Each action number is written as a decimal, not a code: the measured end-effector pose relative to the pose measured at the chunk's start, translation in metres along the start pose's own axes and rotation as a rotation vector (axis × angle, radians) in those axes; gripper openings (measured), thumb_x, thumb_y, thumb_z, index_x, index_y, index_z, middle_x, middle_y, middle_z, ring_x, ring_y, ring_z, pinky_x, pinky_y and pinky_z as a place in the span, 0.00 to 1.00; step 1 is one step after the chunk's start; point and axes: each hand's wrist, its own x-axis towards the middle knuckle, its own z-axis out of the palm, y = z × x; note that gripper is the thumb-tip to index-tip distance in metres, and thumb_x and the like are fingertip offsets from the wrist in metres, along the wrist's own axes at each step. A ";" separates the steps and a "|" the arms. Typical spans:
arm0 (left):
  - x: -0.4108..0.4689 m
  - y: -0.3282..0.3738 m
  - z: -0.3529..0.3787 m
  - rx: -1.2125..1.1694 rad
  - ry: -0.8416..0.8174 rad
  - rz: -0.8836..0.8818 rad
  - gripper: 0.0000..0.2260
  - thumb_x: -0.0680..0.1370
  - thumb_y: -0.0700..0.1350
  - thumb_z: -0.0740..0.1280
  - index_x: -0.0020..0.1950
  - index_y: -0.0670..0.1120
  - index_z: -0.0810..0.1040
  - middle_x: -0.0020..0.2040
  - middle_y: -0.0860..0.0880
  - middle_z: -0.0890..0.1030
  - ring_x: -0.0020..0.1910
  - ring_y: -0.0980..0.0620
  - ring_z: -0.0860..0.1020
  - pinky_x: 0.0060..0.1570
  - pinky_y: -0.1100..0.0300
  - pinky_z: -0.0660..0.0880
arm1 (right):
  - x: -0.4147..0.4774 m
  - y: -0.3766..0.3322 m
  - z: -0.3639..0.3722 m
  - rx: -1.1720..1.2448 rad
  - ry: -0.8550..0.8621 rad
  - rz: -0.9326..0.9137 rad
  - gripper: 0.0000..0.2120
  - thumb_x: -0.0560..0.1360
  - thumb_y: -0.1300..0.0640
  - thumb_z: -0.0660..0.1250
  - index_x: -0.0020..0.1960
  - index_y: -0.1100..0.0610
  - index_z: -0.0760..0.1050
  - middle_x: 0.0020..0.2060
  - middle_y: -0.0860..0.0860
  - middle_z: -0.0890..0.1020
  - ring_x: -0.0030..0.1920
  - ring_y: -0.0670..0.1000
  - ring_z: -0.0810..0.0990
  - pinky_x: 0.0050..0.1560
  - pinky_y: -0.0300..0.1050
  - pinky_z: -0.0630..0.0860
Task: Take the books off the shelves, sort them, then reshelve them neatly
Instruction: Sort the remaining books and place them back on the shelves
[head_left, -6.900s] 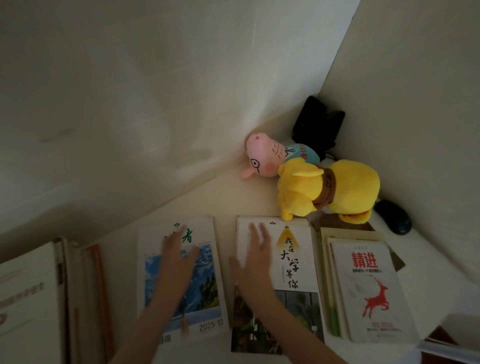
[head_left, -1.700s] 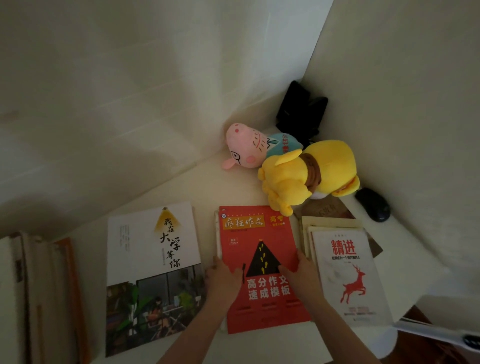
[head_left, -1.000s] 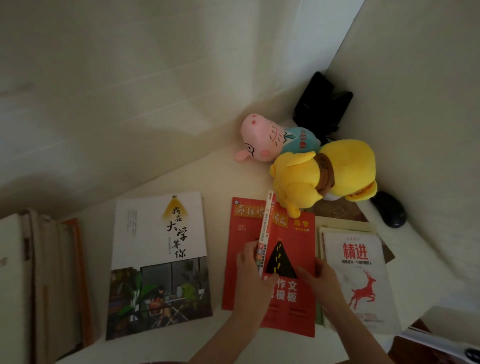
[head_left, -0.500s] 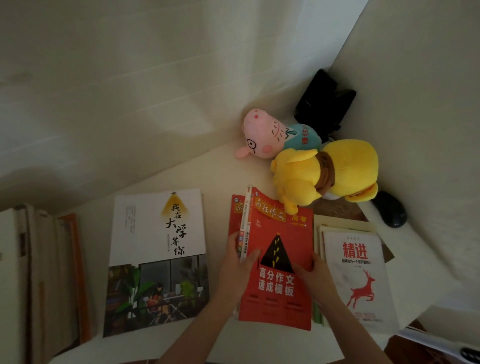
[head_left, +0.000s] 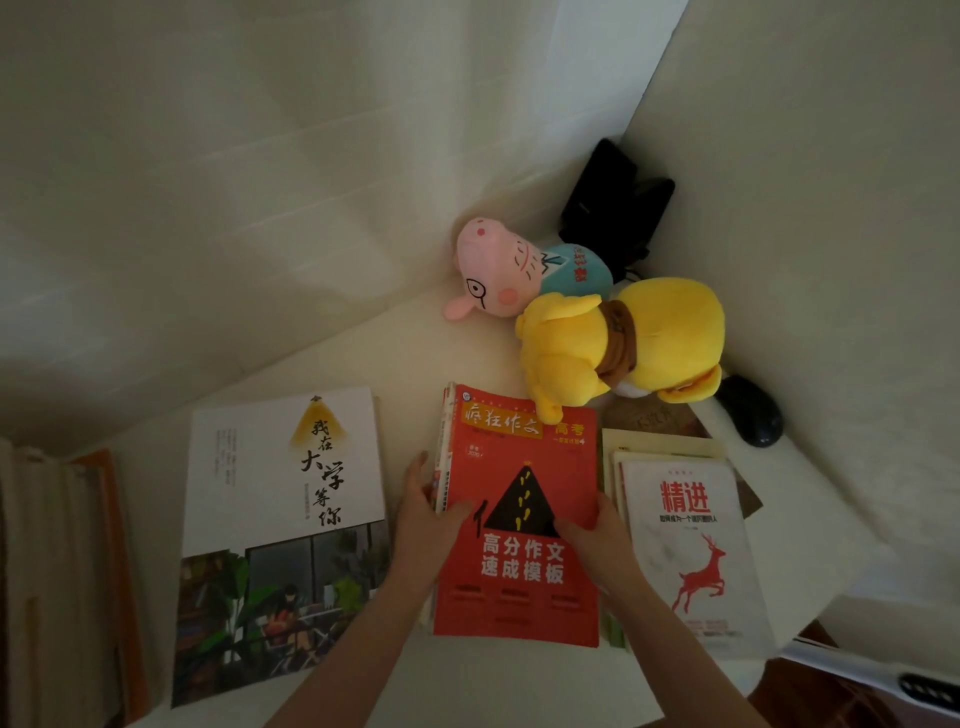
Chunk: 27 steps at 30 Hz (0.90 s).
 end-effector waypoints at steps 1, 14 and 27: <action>-0.001 0.005 0.000 -0.053 -0.007 -0.025 0.27 0.74 0.44 0.71 0.70 0.52 0.65 0.59 0.49 0.76 0.51 0.47 0.79 0.50 0.49 0.78 | -0.001 0.001 0.000 -0.007 0.001 -0.004 0.24 0.74 0.62 0.69 0.67 0.57 0.66 0.56 0.55 0.80 0.50 0.55 0.82 0.51 0.57 0.80; -0.050 0.021 -0.020 -0.143 -0.141 0.111 0.12 0.78 0.43 0.64 0.61 0.45 0.75 0.46 0.47 0.85 0.40 0.45 0.84 0.36 0.57 0.81 | -0.014 -0.003 -0.005 0.191 -0.142 -0.073 0.30 0.68 0.51 0.76 0.65 0.57 0.69 0.55 0.52 0.81 0.50 0.49 0.83 0.42 0.37 0.78; -0.077 0.071 -0.069 -0.103 -0.161 0.295 0.07 0.77 0.59 0.61 0.49 0.64 0.78 0.46 0.46 0.84 0.46 0.48 0.83 0.46 0.47 0.80 | -0.030 -0.055 -0.032 0.496 -0.476 -0.141 0.51 0.51 0.41 0.83 0.68 0.56 0.69 0.59 0.57 0.81 0.58 0.60 0.81 0.55 0.54 0.79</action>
